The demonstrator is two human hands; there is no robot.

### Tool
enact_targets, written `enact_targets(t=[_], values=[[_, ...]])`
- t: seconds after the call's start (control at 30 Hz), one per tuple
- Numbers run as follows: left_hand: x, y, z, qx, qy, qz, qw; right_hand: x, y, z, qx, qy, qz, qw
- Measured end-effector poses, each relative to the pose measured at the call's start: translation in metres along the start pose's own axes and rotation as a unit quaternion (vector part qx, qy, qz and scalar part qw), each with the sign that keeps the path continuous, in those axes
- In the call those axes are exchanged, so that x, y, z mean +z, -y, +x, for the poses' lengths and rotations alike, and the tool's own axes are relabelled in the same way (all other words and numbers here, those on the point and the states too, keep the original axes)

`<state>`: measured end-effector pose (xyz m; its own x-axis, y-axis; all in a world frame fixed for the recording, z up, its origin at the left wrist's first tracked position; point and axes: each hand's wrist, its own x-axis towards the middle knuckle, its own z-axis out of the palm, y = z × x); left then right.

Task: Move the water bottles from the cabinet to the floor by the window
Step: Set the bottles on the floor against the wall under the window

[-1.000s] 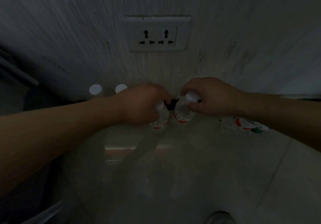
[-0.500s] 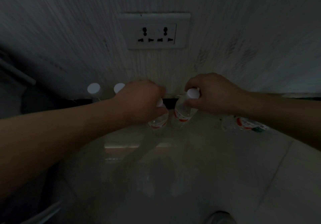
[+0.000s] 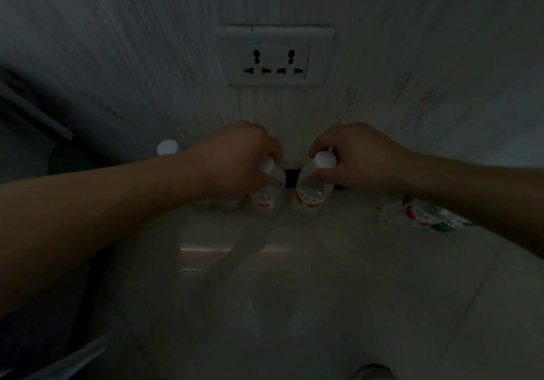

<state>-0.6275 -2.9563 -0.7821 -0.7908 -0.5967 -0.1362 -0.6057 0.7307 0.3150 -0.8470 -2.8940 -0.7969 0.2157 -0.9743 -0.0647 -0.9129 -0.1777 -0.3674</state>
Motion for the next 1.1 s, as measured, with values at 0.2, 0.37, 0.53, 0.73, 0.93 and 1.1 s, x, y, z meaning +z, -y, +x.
enact_targets(t=[0.2, 0.37, 0.53, 0.73, 0.93, 1.1], values=[[0.002, 0.005, 0.001, 0.029, 0.024, -0.003, 0.999, -0.001, 0.005, 0.005, -0.013, -0.001, 0.009, 1.0], [0.004, 0.007, 0.004, 0.034, 0.046, -0.009, 0.998, 0.001, 0.004, 0.009, -0.02, 0.01, 0.005, 1.0], [0.008, 0.007, 0.004, 0.045, 0.048, -0.025, 0.997, 0.006, 0.003, 0.015, -0.028, 0.011, 0.002, 1.0], [0.015, 0.012, 0.001, 0.027, 0.042, -0.023, 0.998, 0.007, 0.002, 0.018, -0.027, 0.015, 0.0, 1.0], [0.016, 0.009, 0.002, -0.013, -0.026, 0.055, 0.998, 0.008, 0.003, 0.019, -0.029, 0.02, -0.002, 0.999], [0.019, 0.008, 0.006, -0.017, -0.056, 0.058, 0.997, 0.008, 0.002, 0.021, -0.032, 0.026, -0.004, 0.999]])
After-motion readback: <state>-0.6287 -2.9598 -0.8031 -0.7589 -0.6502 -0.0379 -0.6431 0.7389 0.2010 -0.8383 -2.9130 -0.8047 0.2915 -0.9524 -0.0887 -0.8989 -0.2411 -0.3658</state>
